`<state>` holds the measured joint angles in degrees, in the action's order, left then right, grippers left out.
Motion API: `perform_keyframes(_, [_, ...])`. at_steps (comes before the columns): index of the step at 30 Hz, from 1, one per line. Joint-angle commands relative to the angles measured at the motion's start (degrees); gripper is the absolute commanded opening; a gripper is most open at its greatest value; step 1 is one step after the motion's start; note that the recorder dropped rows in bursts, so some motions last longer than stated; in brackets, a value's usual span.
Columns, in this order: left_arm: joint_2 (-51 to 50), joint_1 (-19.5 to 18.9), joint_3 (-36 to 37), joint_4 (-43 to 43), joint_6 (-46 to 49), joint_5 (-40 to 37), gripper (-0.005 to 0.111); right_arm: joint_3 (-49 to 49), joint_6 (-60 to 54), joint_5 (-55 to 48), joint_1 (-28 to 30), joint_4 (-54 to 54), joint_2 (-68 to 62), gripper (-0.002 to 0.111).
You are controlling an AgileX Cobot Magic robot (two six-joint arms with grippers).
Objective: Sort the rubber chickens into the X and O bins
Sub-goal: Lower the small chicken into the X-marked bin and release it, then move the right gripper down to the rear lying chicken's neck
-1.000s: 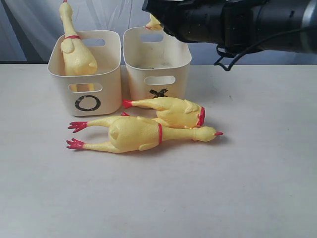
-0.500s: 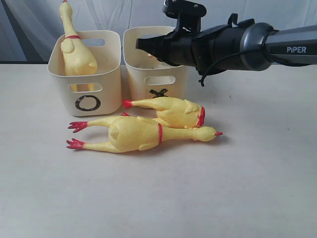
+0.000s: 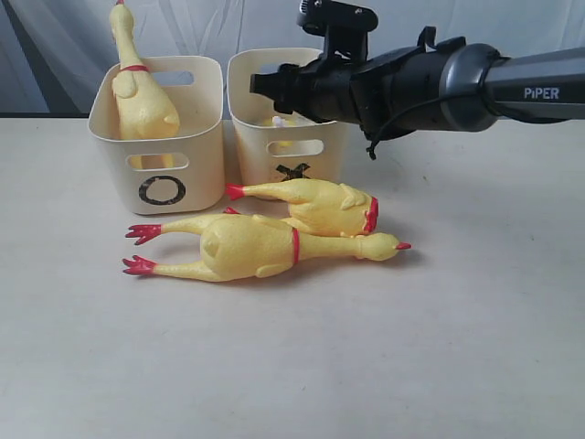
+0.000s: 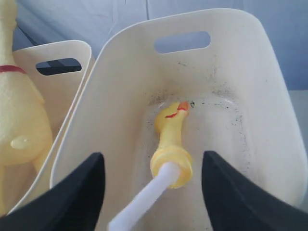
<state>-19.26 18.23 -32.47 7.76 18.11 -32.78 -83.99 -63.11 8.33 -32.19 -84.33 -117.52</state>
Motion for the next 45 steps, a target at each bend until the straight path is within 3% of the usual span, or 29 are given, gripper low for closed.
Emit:
perform_keyframes(1, [0.5,0.3,0.3,0.6,-0.3,0.3,0.0,-0.3,-0.3,-1.4,0.1,0.6,0.9,0.057])
perform_keyframes(12, [0.5,0.3,0.3,0.6,-0.3,0.3,0.0,-0.3,-0.7,-9.4,0.1,1.9,8.5,0.057])
perform_keyframes(18, [0.5,0.3,0.3,0.6,-0.3,0.3,0.0,-0.3,-0.7,-19.4,0.1,10.7,11.8,0.057])
perform_keyframes(23, [0.5,0.3,0.3,0.6,-0.3,0.3,0.0,-0.3,4.0,-29.9,0.1,25.4,13.4,0.057])
perform_keyframes(28, [0.5,0.3,0.3,0.6,-0.3,0.3,0.0,-0.3,21.9,-38.8,0.1,51.2,14.4,0.057])
perform_keyframes(32, [0.5,0.3,0.3,0.6,-0.3,0.2,0.0,-0.3,33.3,-46.1,0.1,64.6,14.6,0.057])
perform_keyframes(45, [0.5,0.3,0.3,0.2,-0.1,0.1,0.0,-0.3,42.5,-54.9,0.1,77.2,14.5,0.057])
